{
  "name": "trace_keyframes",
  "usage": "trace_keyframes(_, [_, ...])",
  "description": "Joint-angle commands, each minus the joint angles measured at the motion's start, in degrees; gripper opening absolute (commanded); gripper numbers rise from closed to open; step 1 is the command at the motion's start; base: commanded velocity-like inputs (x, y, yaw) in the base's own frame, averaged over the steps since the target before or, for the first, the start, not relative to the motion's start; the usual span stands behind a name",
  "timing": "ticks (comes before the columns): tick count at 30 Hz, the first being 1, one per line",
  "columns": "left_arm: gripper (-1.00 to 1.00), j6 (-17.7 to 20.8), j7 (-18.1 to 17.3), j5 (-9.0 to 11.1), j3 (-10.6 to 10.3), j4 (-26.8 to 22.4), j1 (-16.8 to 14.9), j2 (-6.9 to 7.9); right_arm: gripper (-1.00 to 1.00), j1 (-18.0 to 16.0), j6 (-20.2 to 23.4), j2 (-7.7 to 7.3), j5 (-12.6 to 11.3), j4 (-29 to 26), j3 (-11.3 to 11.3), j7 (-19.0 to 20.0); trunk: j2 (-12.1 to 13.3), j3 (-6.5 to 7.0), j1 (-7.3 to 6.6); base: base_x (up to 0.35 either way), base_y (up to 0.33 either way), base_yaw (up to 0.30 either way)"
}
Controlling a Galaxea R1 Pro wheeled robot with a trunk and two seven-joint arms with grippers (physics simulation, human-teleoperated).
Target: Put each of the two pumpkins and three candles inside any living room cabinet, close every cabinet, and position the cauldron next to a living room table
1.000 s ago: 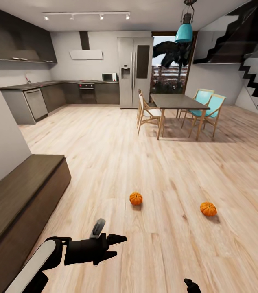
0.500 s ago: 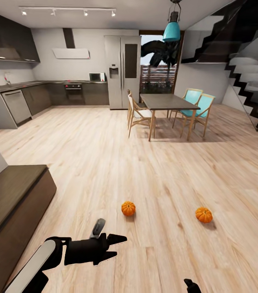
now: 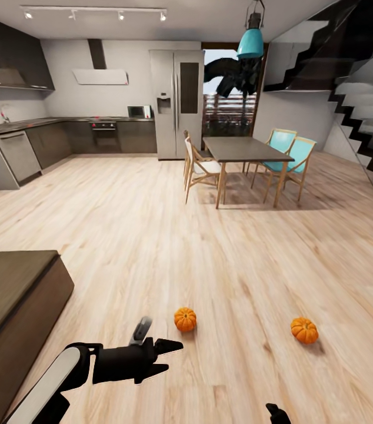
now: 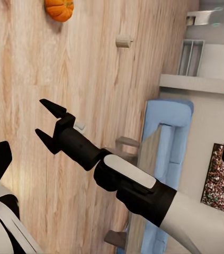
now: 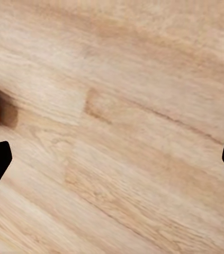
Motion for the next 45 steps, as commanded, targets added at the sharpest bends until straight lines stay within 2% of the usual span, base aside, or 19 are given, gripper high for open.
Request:
trace_keyframes(1, [1.00, 0.0, 0.6, 0.6, -0.1, 0.0, 0.0, 0.04, 1.00, -0.1, 0.1, -0.02, -0.4, 0.2, 0.1, 0.4, 0.0, -0.05, 0.03, 0.329, 0.000, 0.000])
trace_keyframes(22, [1.00, -0.1, 0.6, 0.3, -0.1, 0.1, -0.1, 0.00, 1.00, -0.1, 0.3, -0.03, -0.4, 0.2, 0.1, 0.0, 0.0, -0.05, 0.03, 0.325, -0.005, 0.000])
trace_keyframes(33, [1.00, -0.1, 0.6, 0.2, -0.1, 0.1, -0.1, -0.03, 1.00, -0.1, 0.3, 0.00, -0.5, 0.2, 0.1, 0.4, 0.0, -0.04, 0.03, 0.140, -0.253, -0.007])
trace_keyframes(45, [1.00, 0.0, 0.6, 0.2, -0.1, 0.1, -0.1, 0.04, 1.00, -0.1, 0.3, 0.06, -0.4, 0.2, 0.1, 0.4, 0.0, 0.25, 0.03, 0.122, -0.132, -0.212])
